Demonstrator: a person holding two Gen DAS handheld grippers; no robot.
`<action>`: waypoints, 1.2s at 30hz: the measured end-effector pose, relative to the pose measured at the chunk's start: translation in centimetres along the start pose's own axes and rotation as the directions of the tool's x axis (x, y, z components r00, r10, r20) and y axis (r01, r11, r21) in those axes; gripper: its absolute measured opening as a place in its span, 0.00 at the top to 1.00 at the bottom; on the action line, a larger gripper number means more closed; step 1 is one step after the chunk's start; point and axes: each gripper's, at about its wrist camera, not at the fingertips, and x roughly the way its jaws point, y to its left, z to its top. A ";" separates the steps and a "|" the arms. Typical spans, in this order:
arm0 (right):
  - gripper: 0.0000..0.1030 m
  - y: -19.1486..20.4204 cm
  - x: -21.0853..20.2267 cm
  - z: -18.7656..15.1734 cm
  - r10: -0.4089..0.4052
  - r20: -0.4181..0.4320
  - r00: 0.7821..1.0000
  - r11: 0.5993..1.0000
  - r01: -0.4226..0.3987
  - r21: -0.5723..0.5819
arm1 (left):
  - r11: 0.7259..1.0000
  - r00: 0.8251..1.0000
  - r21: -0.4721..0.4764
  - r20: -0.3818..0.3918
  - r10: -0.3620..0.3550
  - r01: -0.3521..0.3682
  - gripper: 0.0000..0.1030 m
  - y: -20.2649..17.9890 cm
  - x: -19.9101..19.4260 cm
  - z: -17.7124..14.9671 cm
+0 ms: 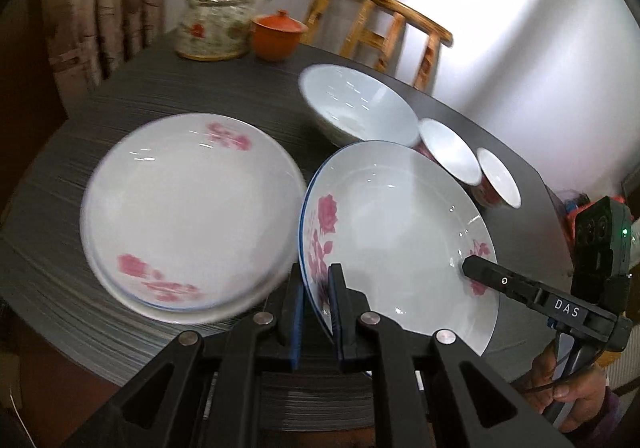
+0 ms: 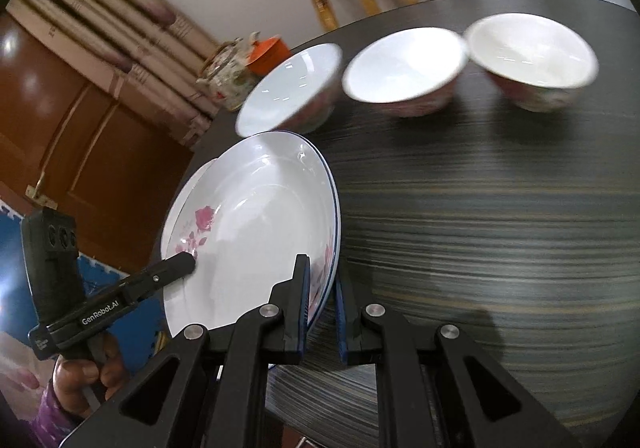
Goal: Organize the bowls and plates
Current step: 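Carry the smaller plate over the plate stack and lower it on top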
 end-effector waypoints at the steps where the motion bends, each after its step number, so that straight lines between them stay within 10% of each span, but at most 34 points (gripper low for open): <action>1: 0.89 0.5 0.4 0.2 0.004 -0.005 1.000 1.000 -0.004 -0.005 | 1.000 1.000 -0.008 0.005 0.004 -0.004 0.89 0.6 -0.2 0.1; 19: 0.88 10.1 9.2 4.5 -0.006 -0.118 0.993 0.989 -0.011 -0.146 | 0.982 0.997 -0.181 0.039 0.064 -0.055 0.88 10.9 -0.7 2.1; 36: 0.88 11.4 12.1 5.4 -0.026 -0.152 0.988 0.987 0.001 -0.161 | 0.974 0.995 -0.210 0.026 0.092 -0.084 0.88 13.1 0.1 2.7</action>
